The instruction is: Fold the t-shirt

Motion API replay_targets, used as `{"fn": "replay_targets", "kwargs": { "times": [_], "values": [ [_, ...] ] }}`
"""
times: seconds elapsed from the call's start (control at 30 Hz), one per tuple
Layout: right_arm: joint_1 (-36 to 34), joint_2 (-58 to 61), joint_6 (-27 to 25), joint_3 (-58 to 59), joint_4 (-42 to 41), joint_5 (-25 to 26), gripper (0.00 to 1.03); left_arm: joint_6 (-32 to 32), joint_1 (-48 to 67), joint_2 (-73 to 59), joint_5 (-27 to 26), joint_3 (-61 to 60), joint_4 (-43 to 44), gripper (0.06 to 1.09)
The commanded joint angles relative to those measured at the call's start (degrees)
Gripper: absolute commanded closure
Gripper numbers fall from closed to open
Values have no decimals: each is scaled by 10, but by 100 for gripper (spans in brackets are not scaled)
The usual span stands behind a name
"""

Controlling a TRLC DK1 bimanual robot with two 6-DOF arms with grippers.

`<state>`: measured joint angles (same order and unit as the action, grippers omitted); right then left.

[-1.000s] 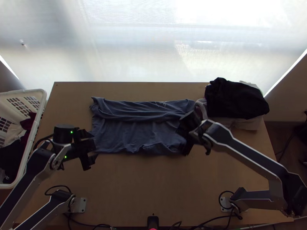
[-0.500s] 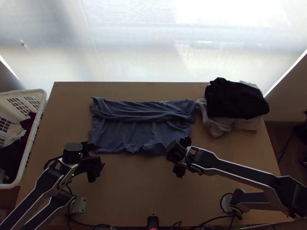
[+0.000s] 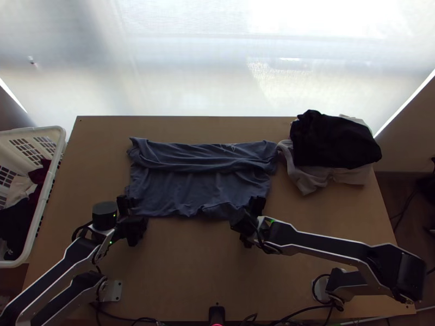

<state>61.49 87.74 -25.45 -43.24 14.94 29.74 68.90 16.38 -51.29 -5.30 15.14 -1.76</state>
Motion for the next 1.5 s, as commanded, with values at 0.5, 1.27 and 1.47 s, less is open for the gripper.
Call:
{"fn": "replay_targets", "kwargs": {
  "times": [0.5, 1.27, 1.47],
  "values": [
    [-25, 73, -86, 20, -186, 89, 63, 8, -43, -134, -2, 17, 144, 66],
    [-50, -162, 35, 18, 211, -212, 100, -96, -70, 101, -9, 224, -490, 105],
    [-52, -180, 42, 31, 240, -250, 100, -107, -68, 105, -26, 315, -658, 105]
  ]
}}
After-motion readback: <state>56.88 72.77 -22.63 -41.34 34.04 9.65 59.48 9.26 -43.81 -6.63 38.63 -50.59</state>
